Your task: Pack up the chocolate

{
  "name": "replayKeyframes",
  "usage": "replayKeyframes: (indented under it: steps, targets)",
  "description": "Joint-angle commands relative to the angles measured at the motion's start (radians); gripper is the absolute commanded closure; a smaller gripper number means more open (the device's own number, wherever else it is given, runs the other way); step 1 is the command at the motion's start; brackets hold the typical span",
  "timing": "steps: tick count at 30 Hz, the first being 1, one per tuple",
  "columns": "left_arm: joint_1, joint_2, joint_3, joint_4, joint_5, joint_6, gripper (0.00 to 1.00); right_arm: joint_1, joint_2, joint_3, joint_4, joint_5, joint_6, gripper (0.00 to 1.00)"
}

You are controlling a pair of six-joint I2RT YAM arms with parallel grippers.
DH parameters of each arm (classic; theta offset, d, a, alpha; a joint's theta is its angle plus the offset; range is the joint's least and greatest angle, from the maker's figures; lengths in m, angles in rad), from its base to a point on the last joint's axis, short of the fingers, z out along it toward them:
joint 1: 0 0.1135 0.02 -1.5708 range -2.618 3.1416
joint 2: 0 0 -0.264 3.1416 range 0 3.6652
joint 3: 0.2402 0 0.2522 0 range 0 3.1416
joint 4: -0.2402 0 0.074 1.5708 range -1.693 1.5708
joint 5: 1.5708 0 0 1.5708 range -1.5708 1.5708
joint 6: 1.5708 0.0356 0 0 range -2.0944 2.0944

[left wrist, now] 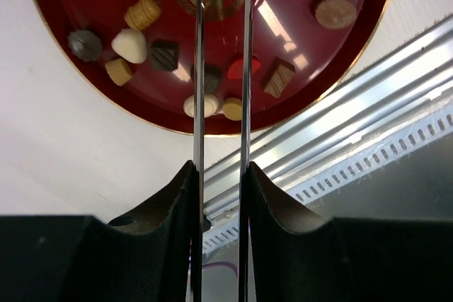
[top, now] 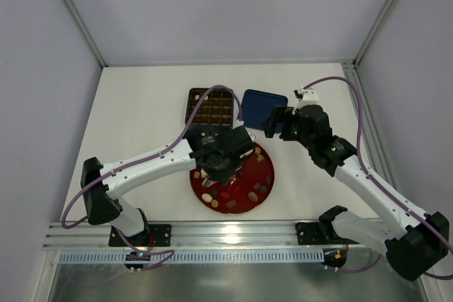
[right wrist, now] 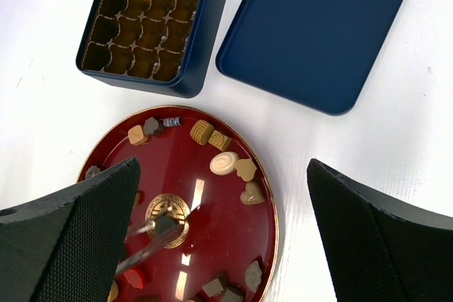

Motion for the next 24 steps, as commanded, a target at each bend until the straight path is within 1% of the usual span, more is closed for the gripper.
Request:
replayKeyframes:
  steps: [1, 6, 9, 10, 13, 17, 21, 24]
  targets:
    - [0.066, -0.017, 0.086, -0.011, -0.036, 0.048, 0.73, 0.0, -0.003, 0.018, 0.031, 0.012, 0.0, 0.0]
    - [0.189, 0.014, 0.187, -0.001, -0.041, 0.108, 0.73, 0.0, 0.014, 0.041, 0.031, 0.004, -0.004, 0.0]
    - [0.289, 0.052, 0.251, 0.02, -0.036, 0.14, 0.73, 0.002, 0.024, 0.054, 0.031, 0.001, -0.008, 0.0]
    - [0.344, 0.078, 0.288, 0.029, -0.037, 0.151, 0.73, 0.0, 0.026, 0.057, 0.033, -0.004, -0.006, 0.0]
    - [0.416, 0.112, 0.326, 0.078, -0.03, 0.166, 0.73, 0.0, 0.034, 0.07, 0.028, -0.012, -0.009, 0.0]
    - [0.522, 0.214, 0.438, 0.126, -0.038, 0.172, 0.73, 0.0, 0.043, 0.088, 0.024, -0.015, -0.018, 0.0]
    - [0.568, 0.32, 0.535, 0.14, -0.048, 0.187, 0.73, 0.0, 0.052, 0.099, 0.011, -0.015, -0.023, 0.0]
    - [0.582, 0.398, 0.596, 0.129, -0.062, 0.206, 0.73, -0.001, 0.046, 0.094, 0.01, -0.01, -0.029, 0.0]
